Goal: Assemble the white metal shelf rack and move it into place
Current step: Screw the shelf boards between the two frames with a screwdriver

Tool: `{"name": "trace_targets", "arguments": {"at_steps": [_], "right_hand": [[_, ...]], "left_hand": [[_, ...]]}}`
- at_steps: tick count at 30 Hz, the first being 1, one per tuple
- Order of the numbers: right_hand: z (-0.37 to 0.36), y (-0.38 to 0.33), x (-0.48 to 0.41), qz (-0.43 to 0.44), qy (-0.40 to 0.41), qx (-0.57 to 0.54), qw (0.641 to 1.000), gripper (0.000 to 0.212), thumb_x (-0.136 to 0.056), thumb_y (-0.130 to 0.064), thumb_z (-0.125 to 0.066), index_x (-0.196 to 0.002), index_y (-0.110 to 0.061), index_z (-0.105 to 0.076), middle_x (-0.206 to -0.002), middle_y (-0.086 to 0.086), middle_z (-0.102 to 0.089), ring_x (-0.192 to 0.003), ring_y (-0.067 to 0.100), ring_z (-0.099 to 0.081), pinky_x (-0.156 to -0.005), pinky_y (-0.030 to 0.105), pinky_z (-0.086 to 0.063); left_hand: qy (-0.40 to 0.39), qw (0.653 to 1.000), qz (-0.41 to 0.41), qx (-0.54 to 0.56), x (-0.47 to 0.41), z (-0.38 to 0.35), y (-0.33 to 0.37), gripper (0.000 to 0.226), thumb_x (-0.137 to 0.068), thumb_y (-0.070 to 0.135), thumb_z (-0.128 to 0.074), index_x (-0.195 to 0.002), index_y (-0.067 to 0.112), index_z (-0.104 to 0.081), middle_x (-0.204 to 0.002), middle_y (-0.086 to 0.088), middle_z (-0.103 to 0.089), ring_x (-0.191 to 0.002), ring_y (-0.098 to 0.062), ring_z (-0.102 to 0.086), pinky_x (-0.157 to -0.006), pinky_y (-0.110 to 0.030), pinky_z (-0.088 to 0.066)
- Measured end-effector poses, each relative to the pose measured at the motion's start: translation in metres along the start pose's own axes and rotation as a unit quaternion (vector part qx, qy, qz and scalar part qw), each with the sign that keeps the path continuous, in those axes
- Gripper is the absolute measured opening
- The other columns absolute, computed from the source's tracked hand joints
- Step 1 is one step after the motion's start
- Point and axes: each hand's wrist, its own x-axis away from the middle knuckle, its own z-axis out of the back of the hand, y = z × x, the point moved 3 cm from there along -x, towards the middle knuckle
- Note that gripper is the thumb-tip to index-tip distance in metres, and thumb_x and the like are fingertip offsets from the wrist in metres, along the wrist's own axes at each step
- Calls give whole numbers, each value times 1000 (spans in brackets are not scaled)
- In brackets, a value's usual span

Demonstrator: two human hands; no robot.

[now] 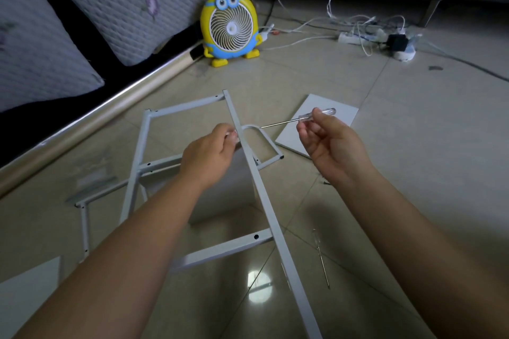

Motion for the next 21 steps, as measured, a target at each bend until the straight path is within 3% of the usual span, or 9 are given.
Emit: {"name": "trace_targets", "arguments": {"at_steps": [2,5,11,18,21], "right_hand": [[-3,3,0,8,-10,20,1000,19,-91,-4,-51,-72,-5,-53,-48,0,-59,-48,9,-62,-51,15,-53],[-7,14,-2,12,-28,54,998,16,-90,-3,-52,-75,-4,-55,-52,1,-59,-52,10,-63,-54,17,-55],[-17,27,-9,-3,-2,67,998,15,-90,-2,-54,-75,-2,-52,-47,-1,-57,-49,11,-62,-55,18,-56],[-13,28,-11,-12,42,78,996,15,-89,-3,-56,-74,-2,-53,-62,7,-52,-54,13,-60,-55,18,-56],[-13,26,-11,-13,42,86,995,13,-89,-3,-56,-77,-2,-54,-63,7,-53,-53,13,-61,-57,19,-57]], "left_hand": [[11,978,10,207,1,6,0,25,-98,28,-39,-117,28,-56,-115,1,-61,-108,-17,-56,-93,-31,-42],[-2,945,2,327,3,14,0,24,-96,9,-45,-97,24,-63,-91,13,-62,-83,8,-59,-83,-12,-45],[-7,951,10,309,-2,15,-4,18,-88,2,-57,-99,13,-66,-80,13,-63,-68,17,-57,-73,-2,-42],[3,964,0,265,-3,12,-4,11,-86,4,-61,-80,12,-65,-93,2,-64,-76,10,-57,-73,2,-41],[5,965,2,263,-4,12,-4,9,-87,6,-60,-84,13,-64,-97,-2,-65,-76,7,-57,-73,-3,-42]]}}
